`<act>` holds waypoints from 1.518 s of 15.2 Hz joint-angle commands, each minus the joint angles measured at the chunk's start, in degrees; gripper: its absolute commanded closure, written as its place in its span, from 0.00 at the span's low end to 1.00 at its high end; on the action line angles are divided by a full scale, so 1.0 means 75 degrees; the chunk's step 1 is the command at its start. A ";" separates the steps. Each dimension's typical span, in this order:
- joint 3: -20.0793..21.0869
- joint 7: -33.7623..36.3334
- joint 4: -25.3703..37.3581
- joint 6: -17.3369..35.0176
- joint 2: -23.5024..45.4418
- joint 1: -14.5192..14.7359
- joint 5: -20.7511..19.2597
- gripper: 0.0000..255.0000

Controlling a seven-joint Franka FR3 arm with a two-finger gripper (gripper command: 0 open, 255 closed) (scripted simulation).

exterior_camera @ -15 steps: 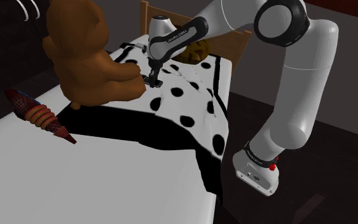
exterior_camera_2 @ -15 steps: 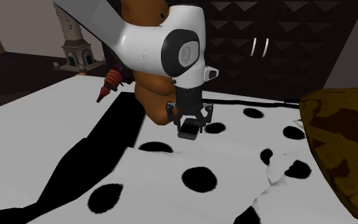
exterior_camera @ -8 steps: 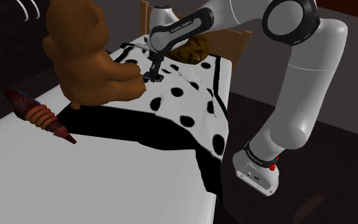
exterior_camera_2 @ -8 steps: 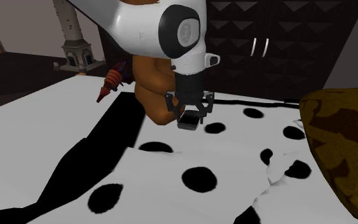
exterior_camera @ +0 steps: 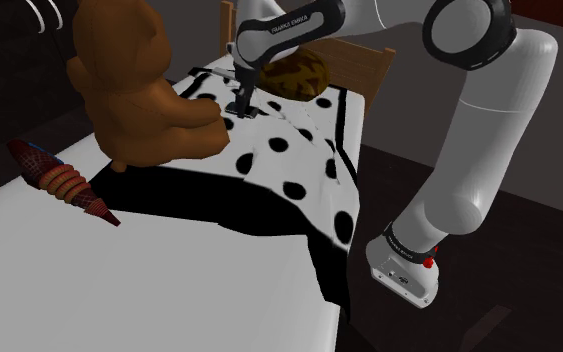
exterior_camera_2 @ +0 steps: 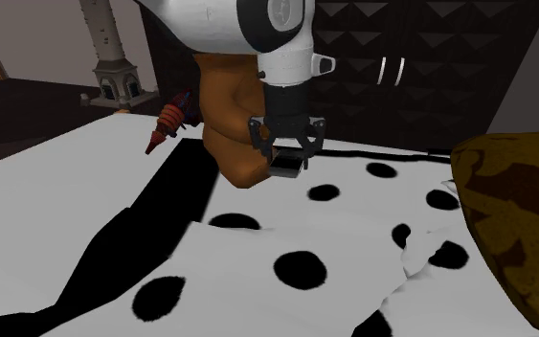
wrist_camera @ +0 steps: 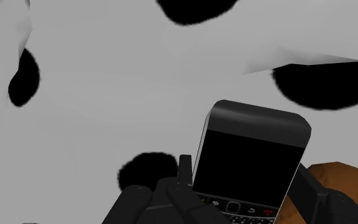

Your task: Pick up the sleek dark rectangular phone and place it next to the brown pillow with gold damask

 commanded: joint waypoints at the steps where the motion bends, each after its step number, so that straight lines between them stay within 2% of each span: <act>1: 0.0002 -0.0014 0.0097 -0.0195 -0.0095 -0.0003 0.0009 1.00; 23: 0.0018 -0.0112 0.1627 -0.2275 -0.0647 0.0001 0.0069 1.00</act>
